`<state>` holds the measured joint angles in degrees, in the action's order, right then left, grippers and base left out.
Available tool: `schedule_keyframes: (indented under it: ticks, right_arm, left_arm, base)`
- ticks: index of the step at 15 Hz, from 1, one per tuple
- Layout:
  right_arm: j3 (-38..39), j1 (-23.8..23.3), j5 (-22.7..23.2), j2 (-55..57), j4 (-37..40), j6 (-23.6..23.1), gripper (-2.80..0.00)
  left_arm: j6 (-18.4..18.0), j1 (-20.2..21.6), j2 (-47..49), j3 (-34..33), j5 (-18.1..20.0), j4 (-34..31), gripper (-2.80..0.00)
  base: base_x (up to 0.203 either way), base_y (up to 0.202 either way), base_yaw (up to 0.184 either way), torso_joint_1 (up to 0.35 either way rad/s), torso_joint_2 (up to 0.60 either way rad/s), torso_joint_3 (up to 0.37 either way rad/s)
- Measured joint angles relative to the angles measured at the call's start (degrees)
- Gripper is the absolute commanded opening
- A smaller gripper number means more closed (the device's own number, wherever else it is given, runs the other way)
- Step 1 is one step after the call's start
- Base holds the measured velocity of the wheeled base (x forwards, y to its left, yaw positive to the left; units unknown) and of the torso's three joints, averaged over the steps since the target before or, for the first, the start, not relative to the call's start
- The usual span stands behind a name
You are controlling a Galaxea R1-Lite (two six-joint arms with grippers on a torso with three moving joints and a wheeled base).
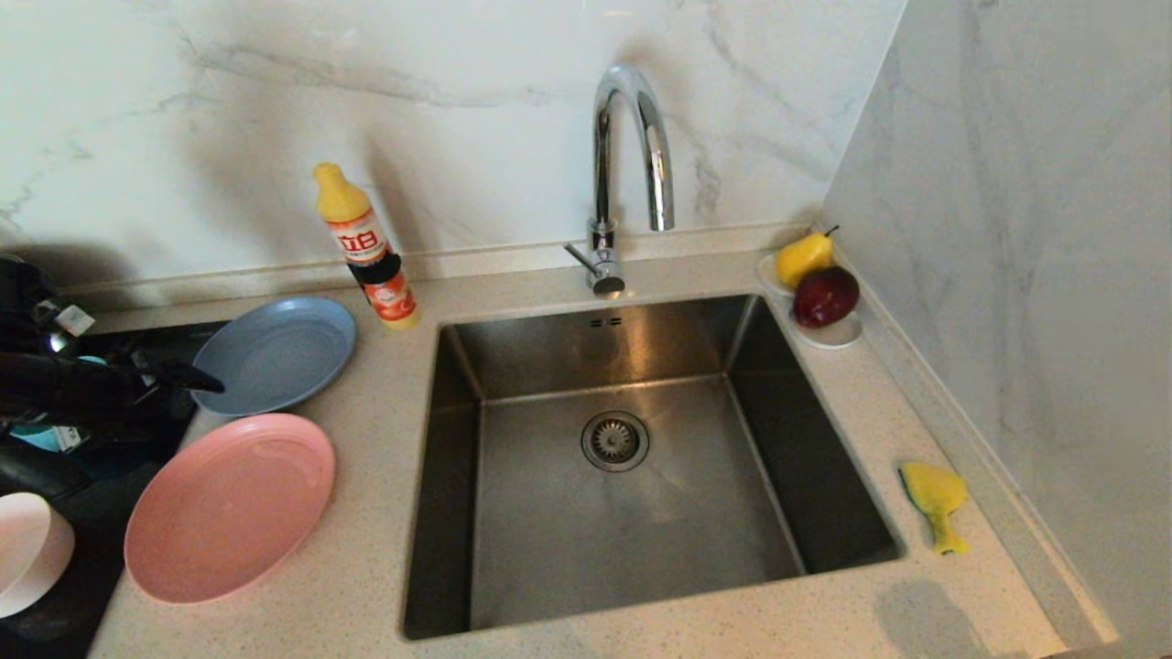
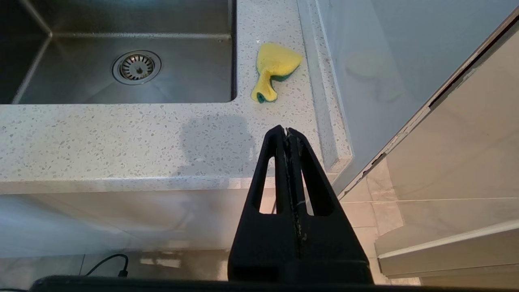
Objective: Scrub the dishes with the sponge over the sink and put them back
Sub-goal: Place the plate on the plate
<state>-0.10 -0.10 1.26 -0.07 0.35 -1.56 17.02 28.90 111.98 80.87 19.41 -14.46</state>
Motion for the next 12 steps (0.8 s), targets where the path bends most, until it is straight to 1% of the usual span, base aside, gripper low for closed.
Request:
schedule_keyframes:
  ticks: [2,5,6,9,12]
  right_arm:
    - [0.0,0.0,0.0,0.0,-0.02,0.0,-2.8]
    - [0.0,0.0,0.01,0.0,-0.02,0.02,-2.8]
    - [0.0,0.0,0.0,0.0,0.0,0.0,-2.8]
    - [0.0,0.0,0.0,0.0,-0.02,0.0,-2.8]
    - [0.0,0.0,0.0,0.0,-0.02,0.02,-2.8]
  left_arm:
    - [1.07,-0.36,0.72,0.12,0.18,1.86,0.0]
    - [1.32,-1.32,2.71,0.86,-0.15,4.56,0.0]
    - [1.56,-1.47,3.3,1.41,-0.15,4.62,0.0]
    - [4.32,-2.42,4.39,4.33,-0.17,4.59,0.0]
    - [4.53,-3.69,5.01,5.9,-0.23,4.54,0.0]
  base:
    - [0.0,0.0,0.0,0.0,0.0,0.0]
    - [0.0,0.0,0.0,0.0,0.0,0.0]
    - [0.0,0.0,0.0,0.0,0.0,0.0]
    - [0.0,0.0,0.0,0.0,0.0,0.0]
    - [0.0,0.0,0.0,0.0,0.0,0.0]
